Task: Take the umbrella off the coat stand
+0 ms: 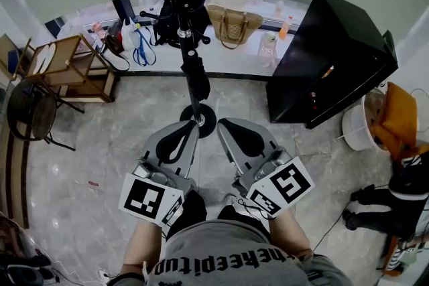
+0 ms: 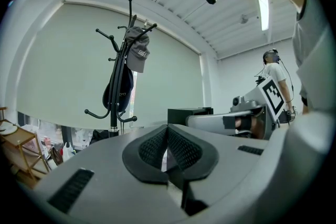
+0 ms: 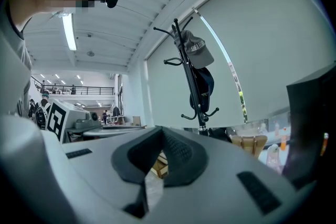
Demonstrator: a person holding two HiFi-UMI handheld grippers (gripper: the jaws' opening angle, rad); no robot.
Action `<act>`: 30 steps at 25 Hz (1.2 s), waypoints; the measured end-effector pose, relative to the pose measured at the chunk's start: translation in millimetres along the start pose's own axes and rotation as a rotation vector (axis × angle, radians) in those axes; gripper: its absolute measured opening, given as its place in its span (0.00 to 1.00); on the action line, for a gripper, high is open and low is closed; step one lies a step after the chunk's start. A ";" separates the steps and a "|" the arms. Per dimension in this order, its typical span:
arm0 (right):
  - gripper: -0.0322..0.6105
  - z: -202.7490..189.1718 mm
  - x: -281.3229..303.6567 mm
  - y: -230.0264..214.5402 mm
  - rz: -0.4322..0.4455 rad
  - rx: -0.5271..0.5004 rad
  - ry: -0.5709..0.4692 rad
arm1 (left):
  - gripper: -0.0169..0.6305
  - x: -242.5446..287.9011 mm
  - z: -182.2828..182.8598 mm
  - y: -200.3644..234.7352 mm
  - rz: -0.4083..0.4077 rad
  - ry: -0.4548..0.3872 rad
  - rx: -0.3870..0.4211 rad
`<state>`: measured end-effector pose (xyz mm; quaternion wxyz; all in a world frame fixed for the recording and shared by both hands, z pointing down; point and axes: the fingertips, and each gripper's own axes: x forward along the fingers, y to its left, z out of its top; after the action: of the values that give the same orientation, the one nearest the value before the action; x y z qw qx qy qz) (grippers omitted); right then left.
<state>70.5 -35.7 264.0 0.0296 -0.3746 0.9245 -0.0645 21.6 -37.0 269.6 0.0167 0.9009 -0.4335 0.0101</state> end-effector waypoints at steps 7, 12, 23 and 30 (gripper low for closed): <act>0.07 -1.7 26.8 1.6 -0.028 0.001 -0.003 | 0.05 3.0 0.1 25.6 -0.034 0.002 0.005; 0.07 -1.2 45.7 0.9 -0.055 0.008 -0.009 | 0.05 5.8 0.9 44.8 -0.059 0.010 0.008; 0.07 -4.8 78.0 -4.6 -0.120 0.012 -0.022 | 0.05 16.0 -2.4 77.9 -0.122 0.011 0.012; 0.07 -4.5 89.2 -6.9 -0.168 0.010 -0.026 | 0.05 22.9 -2.1 89.0 -0.172 0.006 0.012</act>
<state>10.9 -102.3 268.8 0.0382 -0.4516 0.8889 -0.0666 -33.7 -110.2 274.4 0.0135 0.9349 -0.3545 0.0138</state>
